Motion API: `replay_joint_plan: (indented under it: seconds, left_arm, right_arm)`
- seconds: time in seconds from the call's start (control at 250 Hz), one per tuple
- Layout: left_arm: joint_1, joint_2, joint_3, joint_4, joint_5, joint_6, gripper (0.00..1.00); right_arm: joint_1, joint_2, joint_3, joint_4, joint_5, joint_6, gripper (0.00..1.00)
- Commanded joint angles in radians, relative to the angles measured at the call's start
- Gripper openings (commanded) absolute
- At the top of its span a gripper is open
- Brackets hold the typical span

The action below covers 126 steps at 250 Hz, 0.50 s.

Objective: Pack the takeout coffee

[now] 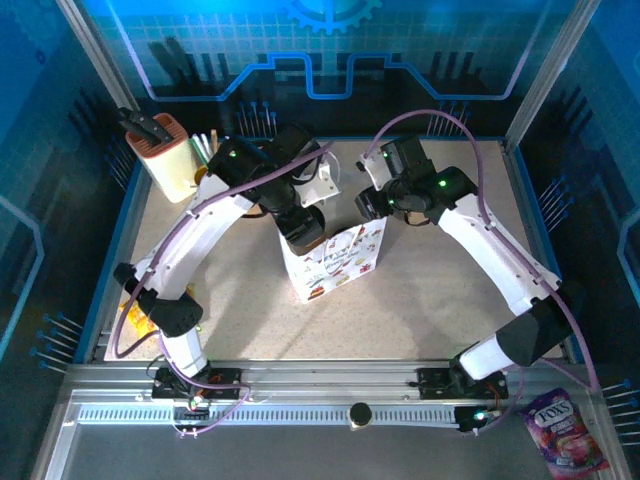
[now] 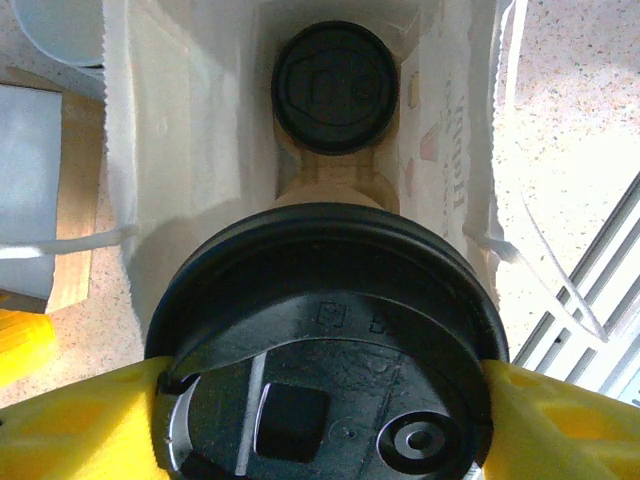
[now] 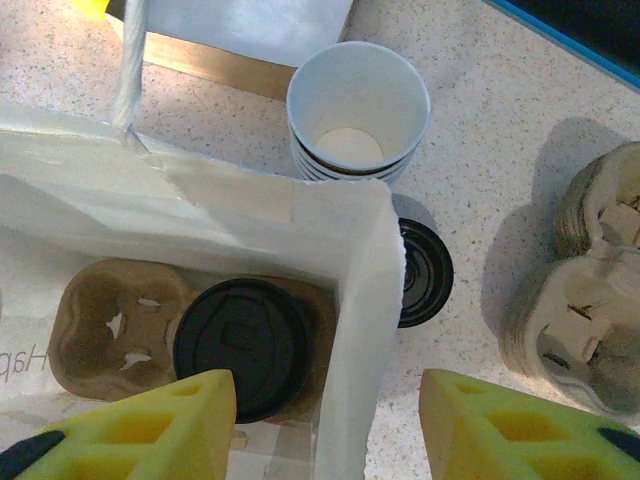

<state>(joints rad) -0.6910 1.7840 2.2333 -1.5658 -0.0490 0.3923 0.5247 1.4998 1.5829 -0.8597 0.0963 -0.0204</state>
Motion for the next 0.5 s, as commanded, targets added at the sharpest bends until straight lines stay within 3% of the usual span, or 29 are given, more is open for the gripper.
replay_joint_plan:
  seconds: [0.0, 0.499]
  left_arm:
    - [0.003, 0.022, 0.006, -0.013, -0.014, -0.004, 0.59]
    - [0.002, 0.064, 0.006, -0.016, -0.029, -0.01, 0.58]
  right_arm:
    - [0.012, -0.024, -0.016, -0.007, 0.016, -0.01, 0.52]
    - [0.018, -0.021, -0.002, -0.008, 0.01, 0.004, 0.47]
